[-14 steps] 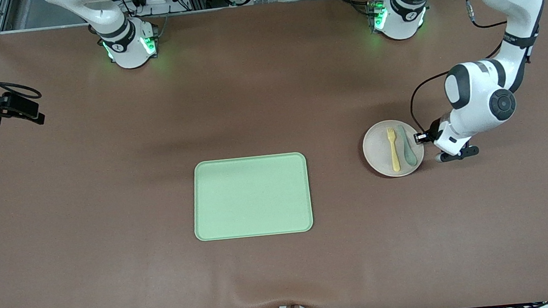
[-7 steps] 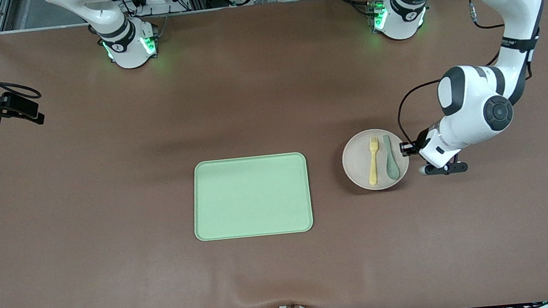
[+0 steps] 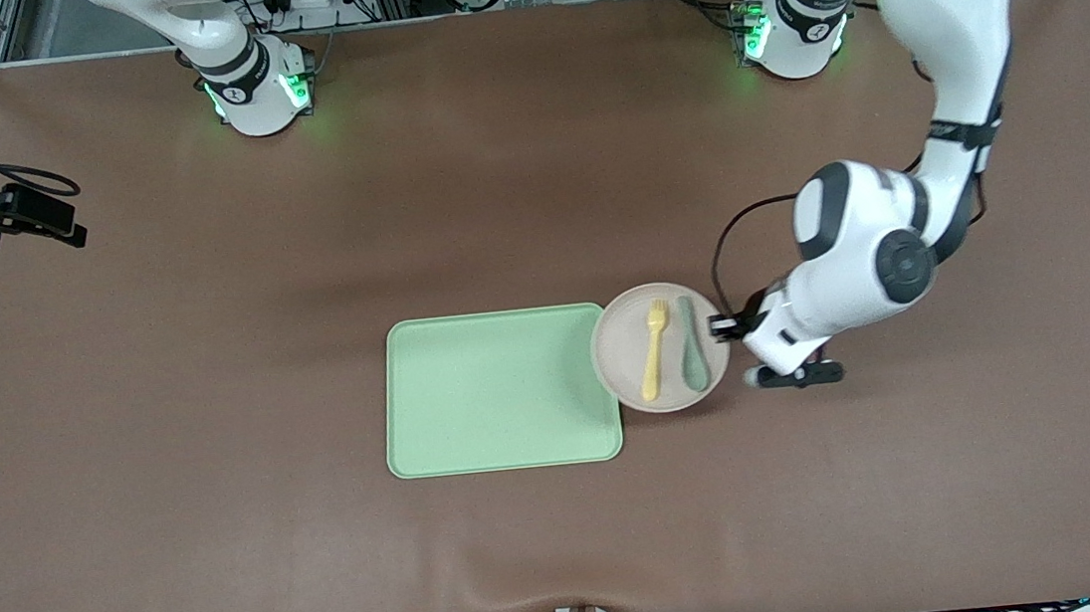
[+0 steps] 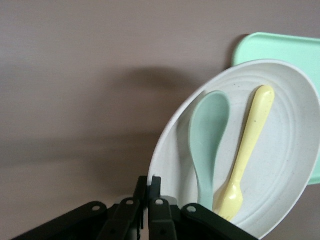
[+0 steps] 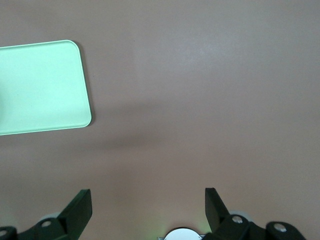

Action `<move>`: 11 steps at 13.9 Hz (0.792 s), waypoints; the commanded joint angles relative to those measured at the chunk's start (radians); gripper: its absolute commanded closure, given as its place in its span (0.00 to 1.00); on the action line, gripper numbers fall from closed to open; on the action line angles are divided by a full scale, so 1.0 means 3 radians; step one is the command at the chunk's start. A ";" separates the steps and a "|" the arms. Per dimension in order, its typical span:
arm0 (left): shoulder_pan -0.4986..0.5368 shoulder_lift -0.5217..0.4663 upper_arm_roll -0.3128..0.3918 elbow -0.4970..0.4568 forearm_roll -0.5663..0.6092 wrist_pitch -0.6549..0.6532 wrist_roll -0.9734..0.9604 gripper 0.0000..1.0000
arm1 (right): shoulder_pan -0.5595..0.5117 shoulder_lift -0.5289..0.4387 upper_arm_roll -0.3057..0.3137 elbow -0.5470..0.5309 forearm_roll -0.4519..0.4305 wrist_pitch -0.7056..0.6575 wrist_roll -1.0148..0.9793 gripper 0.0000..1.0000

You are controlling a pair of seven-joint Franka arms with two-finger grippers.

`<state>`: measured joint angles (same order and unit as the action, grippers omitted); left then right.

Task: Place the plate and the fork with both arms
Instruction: 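Slide the white plate with the left gripper onto the green tray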

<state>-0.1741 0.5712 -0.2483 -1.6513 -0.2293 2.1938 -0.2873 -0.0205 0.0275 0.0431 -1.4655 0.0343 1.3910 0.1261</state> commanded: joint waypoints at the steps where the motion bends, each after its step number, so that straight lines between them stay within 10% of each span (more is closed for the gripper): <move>1: -0.0263 0.0564 0.0015 0.0752 -0.0039 -0.0042 -0.0356 1.00 | -0.0075 -0.0025 0.0030 -0.0019 0.0049 -0.0014 -0.0042 0.00; 11: -0.0754 0.1092 0.0030 0.0990 -0.0049 0.0720 -0.0827 1.00 | -0.0090 -0.0020 0.0030 -0.0019 0.0049 -0.0035 -0.0042 0.00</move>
<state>-0.3816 0.8798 -0.2471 -1.3868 -0.2294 2.4091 -0.5231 -0.0273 0.0276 0.0430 -1.4655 0.0355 1.3869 0.1261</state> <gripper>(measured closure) 0.956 0.000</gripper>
